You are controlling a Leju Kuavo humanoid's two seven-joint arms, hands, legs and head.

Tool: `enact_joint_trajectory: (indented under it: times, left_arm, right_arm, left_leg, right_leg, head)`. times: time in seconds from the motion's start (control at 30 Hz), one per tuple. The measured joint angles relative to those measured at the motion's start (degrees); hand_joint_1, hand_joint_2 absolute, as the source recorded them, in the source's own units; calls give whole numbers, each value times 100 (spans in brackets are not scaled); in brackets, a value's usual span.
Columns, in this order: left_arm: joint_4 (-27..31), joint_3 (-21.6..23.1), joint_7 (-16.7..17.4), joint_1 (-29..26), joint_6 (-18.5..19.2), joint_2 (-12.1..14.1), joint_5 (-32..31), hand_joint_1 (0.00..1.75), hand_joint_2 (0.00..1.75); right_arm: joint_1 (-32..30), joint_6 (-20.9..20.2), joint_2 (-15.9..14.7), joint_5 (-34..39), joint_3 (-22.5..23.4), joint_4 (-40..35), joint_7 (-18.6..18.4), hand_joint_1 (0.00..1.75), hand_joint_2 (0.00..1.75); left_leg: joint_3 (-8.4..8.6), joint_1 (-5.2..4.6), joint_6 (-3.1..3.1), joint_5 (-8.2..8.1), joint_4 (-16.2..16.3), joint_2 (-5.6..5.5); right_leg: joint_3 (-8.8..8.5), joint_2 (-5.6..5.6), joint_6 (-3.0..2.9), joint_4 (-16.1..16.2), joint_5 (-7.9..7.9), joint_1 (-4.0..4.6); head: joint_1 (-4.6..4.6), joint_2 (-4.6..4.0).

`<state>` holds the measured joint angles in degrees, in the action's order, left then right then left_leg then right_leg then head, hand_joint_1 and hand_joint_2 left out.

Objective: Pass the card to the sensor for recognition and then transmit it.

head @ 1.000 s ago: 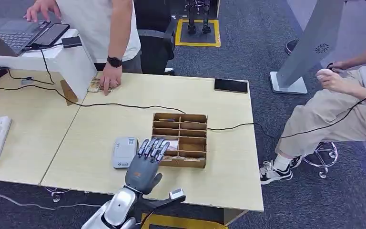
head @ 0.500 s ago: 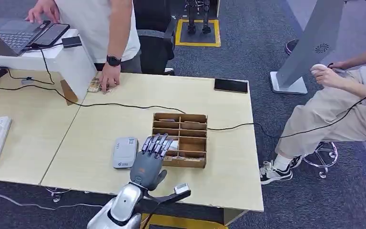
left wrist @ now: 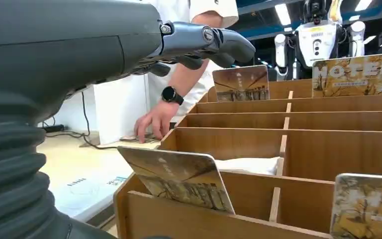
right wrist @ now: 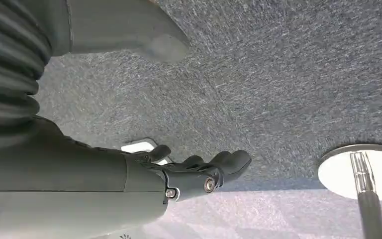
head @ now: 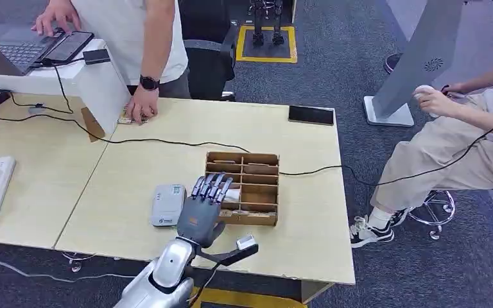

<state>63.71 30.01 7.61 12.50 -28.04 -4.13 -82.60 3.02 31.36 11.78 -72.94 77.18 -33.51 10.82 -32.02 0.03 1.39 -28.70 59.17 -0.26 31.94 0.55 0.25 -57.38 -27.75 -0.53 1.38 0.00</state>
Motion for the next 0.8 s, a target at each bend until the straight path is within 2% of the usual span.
enact_joint_trajectory:
  times: [0.37, 0.63, 0.67, 0.7, 0.73, 0.8]
  left_arm:
    - [-173, 0, -18, 83, -20, -9, 83, 0, 175]
    - [-201, 0, -223, 81, -195, 2, 256, 0, 175]
    - [-201, -2, -243, 80, -210, 4, 273, 35, 175]
    - [-201, -2, -247, 79, -223, 4, 284, 162, 175]
    - [-201, -2, -249, 79, -232, 4, 291, 175, 175]
    - [-201, -2, -262, 76, -278, 4, 310, 175, 175]
  right_arm:
    - [1, 28, -63, -57, -35, 149, -15, 0, 175]
    - [1, 77, -109, -46, -72, 247, -9, 0, 175]
    - [1, 90, -116, -44, -83, 260, -7, 0, 175]
    - [1, 103, -122, -44, -90, 275, -7, 0, 175]
    - [1, 112, -129, -39, -94, 288, -2, 0, 175]
    - [1, 125, -142, 7, -101, 308, 0, 0, 175]
  left_leg:
    - [0, 0, 0, 0, 0, 0]
    - [-1, 0, 0, 0, 0, 0]
    - [-1, 0, 0, 0, 0, 0]
    - [-1, 0, 0, 0, 0, 0]
    - [-1, 0, 0, 0, 0, 0]
    - [-1, 0, 0, 0, 0, 0]
  right_leg:
    - [0, 0, 0, 0, 0, 0]
    - [0, 0, 0, 0, 0, 0]
    - [0, 0, 0, 0, 0, 0]
    - [0, 0, 0, 0, 0, 0]
    - [0, 0, 0, 0, 0, 0]
    - [0, 0, 0, 0, 0, 0]
  head:
    - [0, 0]
    - [0, 0]
    - [0, 0]
    - [0, 0]
    - [0, 0]
    - [0, 0]
